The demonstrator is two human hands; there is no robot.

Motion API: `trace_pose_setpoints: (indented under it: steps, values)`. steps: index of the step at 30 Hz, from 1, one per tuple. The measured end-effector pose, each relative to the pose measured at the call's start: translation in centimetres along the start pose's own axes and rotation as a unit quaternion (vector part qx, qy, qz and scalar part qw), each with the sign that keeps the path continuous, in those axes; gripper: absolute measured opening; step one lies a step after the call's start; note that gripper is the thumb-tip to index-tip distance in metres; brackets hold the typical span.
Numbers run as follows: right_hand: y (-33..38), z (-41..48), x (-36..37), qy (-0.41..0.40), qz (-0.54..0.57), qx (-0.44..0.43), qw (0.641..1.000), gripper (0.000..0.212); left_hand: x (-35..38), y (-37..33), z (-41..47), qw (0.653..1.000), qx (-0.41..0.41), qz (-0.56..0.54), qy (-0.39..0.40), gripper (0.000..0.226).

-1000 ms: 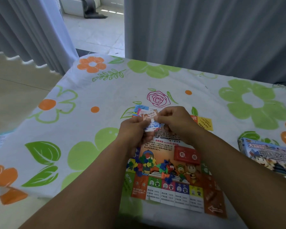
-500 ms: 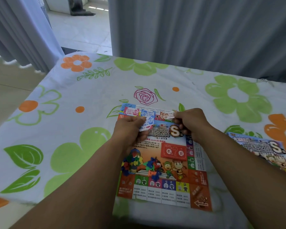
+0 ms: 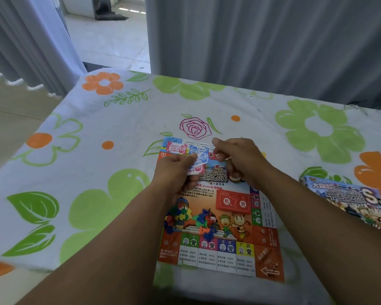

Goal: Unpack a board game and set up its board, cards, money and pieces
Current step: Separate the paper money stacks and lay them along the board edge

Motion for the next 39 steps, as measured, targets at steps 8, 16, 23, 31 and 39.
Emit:
trace_pose_setpoints:
  steps: [8,16,23,31,39]
  values:
    - [1.2,0.1,2.5,0.037,-0.013,-0.034,0.999,0.021,-0.2,0.0,-0.2,1.0,-0.013,-0.025,-0.001,0.02]
    - [-1.2,2.1,2.0,-0.056,0.059,0.059,0.995,0.025,-1.3,0.3,-0.3,0.997,-0.053,-0.049,-0.038,0.026]
    - [-0.8,2.7,2.4,-0.069,-0.033,0.039,0.996,0.031,-2.0,0.3,0.0,0.998,-0.047,-0.032,-0.03,0.016]
    - [1.3,1.6,2.8,-0.021,-0.039,-0.026,0.999,0.031,-1.7,0.0,-0.1,0.999,-0.03,-0.016,-0.018,0.011]
    - [1.6,0.5,3.7,0.062,-0.029,-0.042,0.997,0.015,-1.1,-0.2,-0.7,0.999,-0.028,-0.042,-0.016,0.011]
Point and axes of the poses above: each hand's wrist, its own z-axis towards the middle knuckle, its own x-axis out of the palm, y = z × x, the point moved 9 cm from there along z, towards the middle knuckle, and after that the axes turned 8 degrees about -z, right-handed, at the moved point
